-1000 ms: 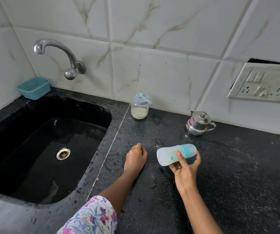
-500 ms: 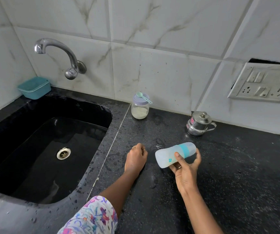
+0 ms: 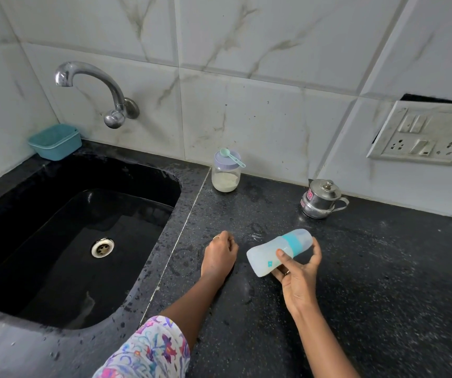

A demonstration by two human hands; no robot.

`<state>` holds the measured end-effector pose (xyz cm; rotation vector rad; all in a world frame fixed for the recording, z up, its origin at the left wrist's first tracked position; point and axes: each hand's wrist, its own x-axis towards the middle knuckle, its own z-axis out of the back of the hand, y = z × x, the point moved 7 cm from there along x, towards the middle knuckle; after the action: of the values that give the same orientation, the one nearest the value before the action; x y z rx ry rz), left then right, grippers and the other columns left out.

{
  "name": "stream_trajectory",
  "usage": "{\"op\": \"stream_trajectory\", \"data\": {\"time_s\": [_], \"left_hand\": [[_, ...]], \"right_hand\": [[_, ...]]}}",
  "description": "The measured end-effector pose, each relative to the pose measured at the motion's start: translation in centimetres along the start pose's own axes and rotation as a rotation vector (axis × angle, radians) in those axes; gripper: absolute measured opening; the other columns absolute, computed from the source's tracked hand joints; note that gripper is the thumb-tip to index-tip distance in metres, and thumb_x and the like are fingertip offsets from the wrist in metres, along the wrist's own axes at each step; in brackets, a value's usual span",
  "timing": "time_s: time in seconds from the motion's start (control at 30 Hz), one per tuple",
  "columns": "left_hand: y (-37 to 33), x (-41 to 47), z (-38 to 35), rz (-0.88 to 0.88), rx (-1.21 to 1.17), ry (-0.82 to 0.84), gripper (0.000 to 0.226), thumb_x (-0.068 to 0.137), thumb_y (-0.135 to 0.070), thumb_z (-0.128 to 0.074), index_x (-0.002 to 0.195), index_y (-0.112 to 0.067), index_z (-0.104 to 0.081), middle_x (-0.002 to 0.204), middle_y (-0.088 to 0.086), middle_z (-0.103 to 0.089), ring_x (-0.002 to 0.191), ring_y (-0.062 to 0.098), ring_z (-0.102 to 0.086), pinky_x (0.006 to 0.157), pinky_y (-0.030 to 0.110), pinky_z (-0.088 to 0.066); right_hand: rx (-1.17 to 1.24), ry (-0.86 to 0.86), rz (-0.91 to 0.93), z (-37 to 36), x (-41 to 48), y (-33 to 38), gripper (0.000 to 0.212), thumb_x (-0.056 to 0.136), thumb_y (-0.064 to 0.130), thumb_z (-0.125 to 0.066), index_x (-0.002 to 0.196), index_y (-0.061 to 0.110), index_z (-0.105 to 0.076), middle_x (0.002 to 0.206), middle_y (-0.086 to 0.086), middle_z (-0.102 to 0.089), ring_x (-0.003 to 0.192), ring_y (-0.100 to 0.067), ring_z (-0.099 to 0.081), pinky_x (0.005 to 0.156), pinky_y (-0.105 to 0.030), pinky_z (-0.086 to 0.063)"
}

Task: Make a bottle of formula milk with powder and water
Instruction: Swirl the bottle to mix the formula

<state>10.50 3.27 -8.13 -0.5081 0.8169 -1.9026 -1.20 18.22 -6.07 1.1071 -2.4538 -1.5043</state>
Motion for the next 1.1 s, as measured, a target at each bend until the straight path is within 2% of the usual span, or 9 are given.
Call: {"op": "stream_trajectory", "data": {"time_s": [0.1,0.2,0.33,0.47,0.63,0.87,0.93,1.0,1.1], "left_hand": [[0.0,-0.1,0.1,-0.001,0.004,0.001,0.010,0.092,-0.019,-0.048,0.086,-0.012,-0.052,0.081,0.002,-0.058,0.071,0.020,-0.054,0.064,0.034,-0.044],[0.0,0.0,0.0,-0.002,0.001,0.001,0.009,0.092,-0.018,-0.048,0.083,-0.015,-0.048,0.080,0.000,-0.056,0.071,0.018,-0.052,0.064,0.031,-0.041],[0.0,-0.1,0.0,-0.007,0.012,-0.003,0.010,0.092,-0.018,-0.048,0.083,-0.014,-0.048,0.080,0.001,-0.056,0.070,0.019,-0.052,0.063,0.032,-0.041],[0.0,-0.1,0.0,-0.007,0.017,-0.009,0.010,0.092,-0.019,-0.047,0.087,-0.011,-0.052,0.084,0.006,-0.060,0.074,0.024,-0.056,0.068,0.037,-0.045],[0.0,0.0,0.0,-0.010,0.022,-0.010,0.011,0.093,-0.019,-0.045,0.086,-0.012,-0.050,0.084,0.005,-0.059,0.073,0.021,-0.053,0.065,0.032,-0.040],[0.2,0.1,-0.2,0.003,0.006,-0.009,0.014,0.093,-0.022,-0.047,0.080,-0.016,-0.045,0.081,0.001,-0.057,0.071,0.020,-0.054,0.063,0.032,-0.041],[0.2,0.0,-0.2,-0.001,0.010,-0.015,0.013,0.093,-0.021,-0.046,0.082,-0.016,-0.046,0.080,-0.001,-0.055,0.071,0.018,-0.053,0.063,0.029,-0.038],[0.3,-0.1,-0.3,-0.002,0.020,-0.017,0.012,0.094,-0.022,-0.046,0.085,-0.015,-0.049,0.081,-0.002,-0.055,0.071,0.016,-0.053,0.063,0.027,-0.037],[0.3,0.0,-0.2,-0.005,0.014,-0.025,0.012,0.094,-0.022,-0.046,0.089,-0.013,-0.053,0.082,-0.002,-0.057,0.071,0.015,-0.054,0.063,0.025,-0.038]], "right_hand": [[0.065,-0.034,-0.011,0.1,0.2,-0.2,0.078,0.080,-0.005,-0.063,0.135,0.040,-0.031,0.120,-0.006,-0.058,0.105,-0.024,-0.061,0.072,-0.048,-0.057],[0.016,0.036,-0.011,-0.7,-0.1,0.1,0.079,0.079,-0.010,-0.060,0.133,0.041,-0.032,0.103,-0.004,-0.065,0.095,-0.021,-0.065,0.073,-0.045,-0.056],[0.066,0.036,-0.006,-0.8,0.1,0.4,0.079,0.080,-0.010,-0.058,0.135,0.040,-0.032,0.115,-0.006,-0.060,0.102,-0.023,-0.062,0.069,-0.043,-0.058],[-0.037,0.150,0.021,-2.0,-0.2,1.6,0.085,0.074,-0.018,-0.058,0.127,0.046,-0.037,0.104,-0.011,-0.065,0.097,-0.025,-0.064,0.069,-0.040,-0.059],[-0.106,0.310,0.075,-4.7,-0.5,4.3,0.102,0.044,0.007,-0.087,0.122,0.052,-0.039,0.090,-0.006,-0.074,0.085,-0.021,-0.069,0.066,-0.039,-0.059],[-0.179,0.514,0.284,-9.3,-1.9,9.8,0.092,0.066,-0.029,-0.051,0.121,0.043,-0.037,0.086,0.012,-0.073,0.078,-0.011,-0.068,0.061,-0.032,-0.058],[-0.188,0.549,0.318,-10.2,-2.1,11.1,0.093,0.066,-0.031,-0.050,0.121,0.042,-0.037,0.086,0.013,-0.073,0.075,-0.009,-0.068,0.058,-0.030,-0.057],[-0.189,0.583,0.352,-10.9,-2.2,12.2,0.095,0.060,-0.024,-0.065,0.120,0.046,-0.041,0.089,0.010,-0.073,0.075,-0.011,-0.066,0.058,-0.029,-0.057],[-0.188,0.672,0.371,-12.6,-2.9,13.9,0.096,0.039,0.012,-0.092,0.114,0.054,-0.050,0.091,0.003,-0.072,0.076,-0.015,-0.066,0.061,-0.029,-0.057]]}}
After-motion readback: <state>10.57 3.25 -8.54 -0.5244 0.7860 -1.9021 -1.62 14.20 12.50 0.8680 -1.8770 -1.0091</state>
